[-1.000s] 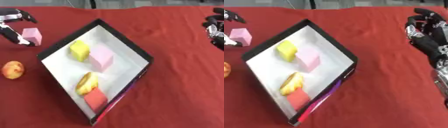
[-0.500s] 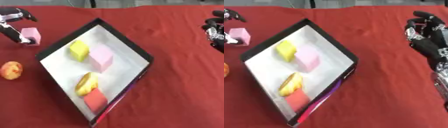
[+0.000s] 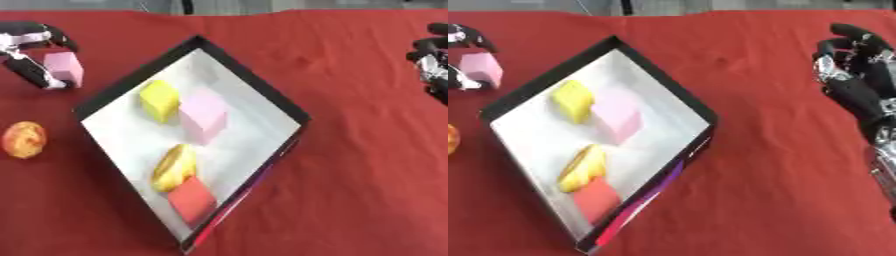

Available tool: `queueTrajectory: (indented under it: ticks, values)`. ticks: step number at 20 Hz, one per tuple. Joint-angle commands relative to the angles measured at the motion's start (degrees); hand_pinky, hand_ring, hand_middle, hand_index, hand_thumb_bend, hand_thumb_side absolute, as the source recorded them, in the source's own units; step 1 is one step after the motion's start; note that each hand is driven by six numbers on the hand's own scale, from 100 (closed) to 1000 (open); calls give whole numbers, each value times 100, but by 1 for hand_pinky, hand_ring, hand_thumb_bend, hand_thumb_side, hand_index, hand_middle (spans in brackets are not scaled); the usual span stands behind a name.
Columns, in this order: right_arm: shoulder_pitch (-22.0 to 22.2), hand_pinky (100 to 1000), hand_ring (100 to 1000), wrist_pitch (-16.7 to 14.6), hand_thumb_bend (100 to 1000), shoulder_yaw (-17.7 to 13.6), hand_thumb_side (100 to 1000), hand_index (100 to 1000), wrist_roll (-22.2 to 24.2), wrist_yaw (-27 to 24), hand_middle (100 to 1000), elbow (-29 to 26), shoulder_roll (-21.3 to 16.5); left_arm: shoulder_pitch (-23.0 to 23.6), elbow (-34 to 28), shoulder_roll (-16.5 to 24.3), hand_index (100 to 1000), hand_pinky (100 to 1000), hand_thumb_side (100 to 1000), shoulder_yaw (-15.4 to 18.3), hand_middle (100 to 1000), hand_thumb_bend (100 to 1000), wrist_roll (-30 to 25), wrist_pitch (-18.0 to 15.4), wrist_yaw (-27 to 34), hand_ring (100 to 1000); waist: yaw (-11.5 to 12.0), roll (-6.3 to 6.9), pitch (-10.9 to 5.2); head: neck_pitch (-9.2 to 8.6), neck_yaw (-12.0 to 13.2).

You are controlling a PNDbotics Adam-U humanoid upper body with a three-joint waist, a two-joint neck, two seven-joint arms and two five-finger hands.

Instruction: Pick up objects on the table and place them in the box.

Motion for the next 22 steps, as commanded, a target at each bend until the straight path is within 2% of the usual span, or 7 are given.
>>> queueTrajectory:
  ticks: [1,4,5,8,11,17,22]
  values:
    - [-49,961,716,-9,100,-66,198,812,-11,28,661,-31,-108,-129,-53,89,760,860,111,45,771,332,-58,35,-64,867,-15,1,-108,-55,5]
    - [-43,961,716,-8,100,-62,198,813,-3,30,661,-33,-117,-150,-105,59,694,825,130,77,729,132,-28,54,51,829,-16,-5,-119,-33,-2]
    - [-36,961,716,-7,100,-63,197,813,-1,31,661,-33,-120,-167,-158,42,662,798,149,93,694,100,-33,33,140,798,-14,-8,-129,-16,-5]
    - [-11,961,716,-17,100,-83,193,813,-8,26,662,-38,-128,-232,-492,-2,638,772,188,82,670,100,-15,-119,437,774,-4,-14,-164,27,-13]
    - [9,962,717,-49,100,-126,186,813,-32,1,662,-52,-146,-393,-956,-140,625,749,165,-21,648,100,190,-381,737,746,12,-18,-219,97,-13]
    - [7,961,717,-101,100,-211,178,813,-98,-92,662,-81,-264,-457,-1936,-573,622,730,120,-838,639,100,664,-981,1343,723,66,-4,-334,200,-40]
    - [-84,960,719,-132,100,-226,161,814,-91,-156,664,-135,-396,-241,-2784,-674,624,721,114,-1683,636,100,375,-1502,1864,719,86,5,-410,245,-35]
